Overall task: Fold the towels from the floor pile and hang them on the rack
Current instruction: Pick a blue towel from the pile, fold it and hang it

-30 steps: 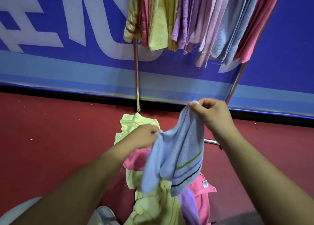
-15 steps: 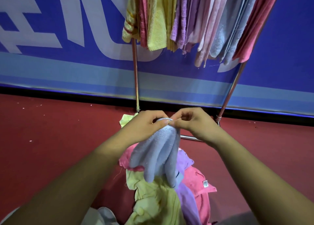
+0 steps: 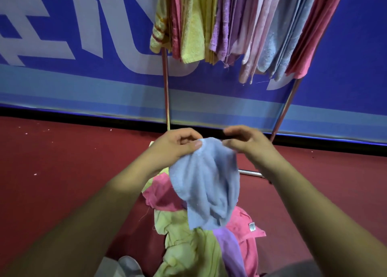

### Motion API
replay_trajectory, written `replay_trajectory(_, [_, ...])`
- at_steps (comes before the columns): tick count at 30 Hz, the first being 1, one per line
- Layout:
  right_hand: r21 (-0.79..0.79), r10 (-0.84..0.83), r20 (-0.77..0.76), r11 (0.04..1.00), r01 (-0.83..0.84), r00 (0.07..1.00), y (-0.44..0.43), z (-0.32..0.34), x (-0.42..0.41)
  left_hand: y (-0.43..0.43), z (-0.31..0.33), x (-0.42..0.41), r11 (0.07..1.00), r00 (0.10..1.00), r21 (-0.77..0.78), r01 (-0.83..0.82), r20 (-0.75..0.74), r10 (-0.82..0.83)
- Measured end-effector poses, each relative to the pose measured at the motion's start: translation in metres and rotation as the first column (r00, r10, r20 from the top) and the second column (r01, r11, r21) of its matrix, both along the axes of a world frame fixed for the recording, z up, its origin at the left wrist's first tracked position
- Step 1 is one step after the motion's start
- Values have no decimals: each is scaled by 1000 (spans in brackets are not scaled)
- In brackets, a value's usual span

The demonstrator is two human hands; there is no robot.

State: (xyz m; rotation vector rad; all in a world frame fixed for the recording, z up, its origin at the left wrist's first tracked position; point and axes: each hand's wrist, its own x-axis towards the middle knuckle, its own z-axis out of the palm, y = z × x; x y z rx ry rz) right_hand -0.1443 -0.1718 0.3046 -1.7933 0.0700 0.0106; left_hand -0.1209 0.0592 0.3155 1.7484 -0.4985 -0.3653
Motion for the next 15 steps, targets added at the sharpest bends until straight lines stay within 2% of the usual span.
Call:
replay_trajectory(2, [30,192,28,981,-193,981,12,-2,-1,-5,3,-3,999,997,43,34,68,-37])
replay_trajectory(4, [54,335,4,941,-334,942,18,-2,-4,-6,2,-2,998,995,57,-5,103,-1])
replay_trajectory(6, [31,389,-16,921,-388,921,19,-3,-5,-3,0,0,999,998,24,-39,55,38])
replay_trajectory(8, [124,308,37,943,-310,951,19,-1,-4,3,-1,4,995,999,96,-31,13,30])
replay_trajectory(10, [380,110,49,917,-120,993,16,5,-1,10,-5,7,952,998,306,17,45,-32])
replay_trajectory(11, [451,21,40,892,-37,999,12,7,2,12,-7,8,946,999,325,11,45,-27])
replay_trajectory(12, [437,-38,40,899,16,998,8,8,5,14,-8,9,967,999,252,-30,22,26])
replay_trajectory(15, [190,-31,18,981,27,999,1,2,5,12,-4,6,978,976,-69,-199,-109,191])
